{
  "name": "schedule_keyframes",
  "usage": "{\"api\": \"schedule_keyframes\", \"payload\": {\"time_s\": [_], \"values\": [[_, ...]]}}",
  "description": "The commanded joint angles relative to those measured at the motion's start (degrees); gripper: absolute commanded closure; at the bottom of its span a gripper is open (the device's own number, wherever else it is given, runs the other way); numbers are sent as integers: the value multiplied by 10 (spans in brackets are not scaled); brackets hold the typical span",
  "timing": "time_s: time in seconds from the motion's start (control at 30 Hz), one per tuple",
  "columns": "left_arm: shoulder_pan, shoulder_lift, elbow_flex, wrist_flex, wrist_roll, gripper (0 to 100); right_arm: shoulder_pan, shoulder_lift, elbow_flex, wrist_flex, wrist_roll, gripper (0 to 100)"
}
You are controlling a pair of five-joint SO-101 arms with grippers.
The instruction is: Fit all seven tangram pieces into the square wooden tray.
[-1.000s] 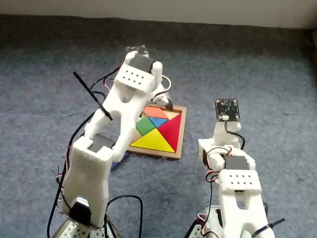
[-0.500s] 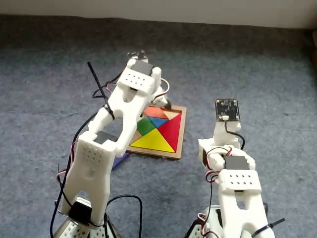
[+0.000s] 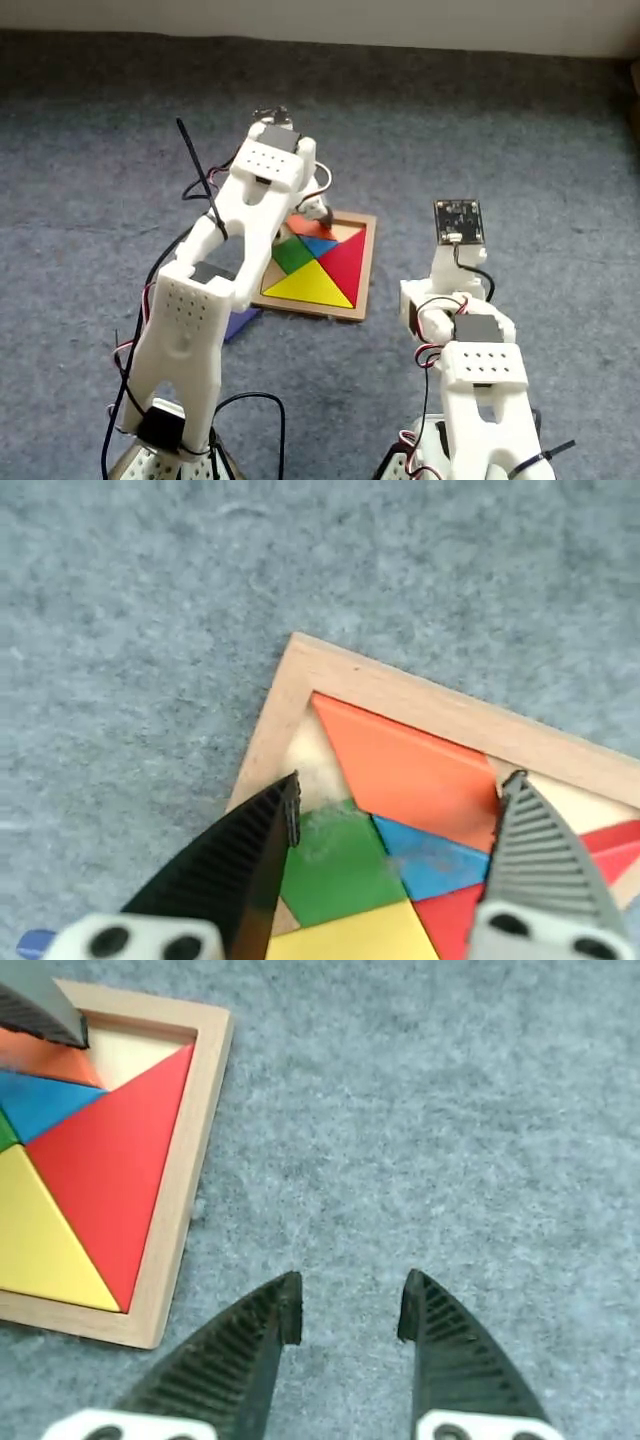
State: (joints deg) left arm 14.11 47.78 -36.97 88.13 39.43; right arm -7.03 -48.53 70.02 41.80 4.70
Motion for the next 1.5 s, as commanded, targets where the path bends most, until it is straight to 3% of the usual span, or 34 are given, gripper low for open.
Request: {"api": "schedule_keyframes", "payload": {"time_s": [0.0, 0.8, 1.13, 1.47], "values": [[9, -1, -17, -8, -11, 733, 6, -15, -2, -15, -2, 832], [24, 42, -83, -18, -10, 739, 6, -15, -1, -15, -2, 832], [26, 73, -145, -11, -11, 994, 6, -15, -1, -15, -2, 832], [51, 75, -320, 125, -11, 995, 5, -15, -1, -15, -2, 832]]}}
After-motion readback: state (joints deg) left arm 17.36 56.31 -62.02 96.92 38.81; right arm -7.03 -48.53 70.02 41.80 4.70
